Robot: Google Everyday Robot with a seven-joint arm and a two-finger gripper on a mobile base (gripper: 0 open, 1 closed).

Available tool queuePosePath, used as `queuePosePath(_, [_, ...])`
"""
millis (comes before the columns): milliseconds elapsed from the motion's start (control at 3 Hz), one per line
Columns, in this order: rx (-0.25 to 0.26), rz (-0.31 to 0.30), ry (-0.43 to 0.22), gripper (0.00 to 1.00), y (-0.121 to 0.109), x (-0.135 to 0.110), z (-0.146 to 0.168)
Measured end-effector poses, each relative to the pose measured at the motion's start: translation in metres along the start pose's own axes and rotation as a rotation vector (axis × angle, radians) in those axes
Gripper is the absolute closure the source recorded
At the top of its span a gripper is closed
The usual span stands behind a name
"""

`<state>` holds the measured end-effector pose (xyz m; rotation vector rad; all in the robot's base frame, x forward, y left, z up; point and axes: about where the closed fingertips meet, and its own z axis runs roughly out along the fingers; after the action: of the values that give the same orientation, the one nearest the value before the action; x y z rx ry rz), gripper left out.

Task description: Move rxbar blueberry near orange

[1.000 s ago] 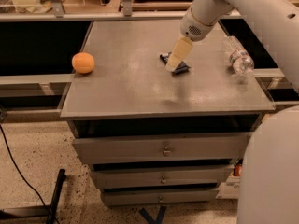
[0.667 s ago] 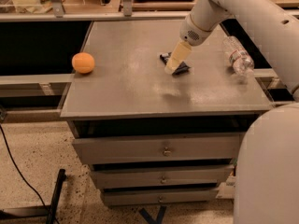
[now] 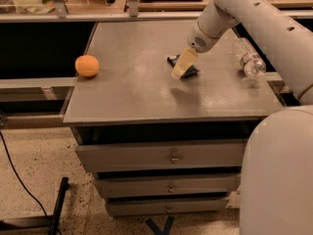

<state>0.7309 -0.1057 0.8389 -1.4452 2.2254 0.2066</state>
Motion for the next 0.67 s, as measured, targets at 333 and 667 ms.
queuePosePath(333, [-0.007,0.015,0.008,0.39,0.0002,0.0066,0.0057])
queuePosePath(667, [-0.016,0.028,0.018,0.62,0.0006,0.0145,0.0114])
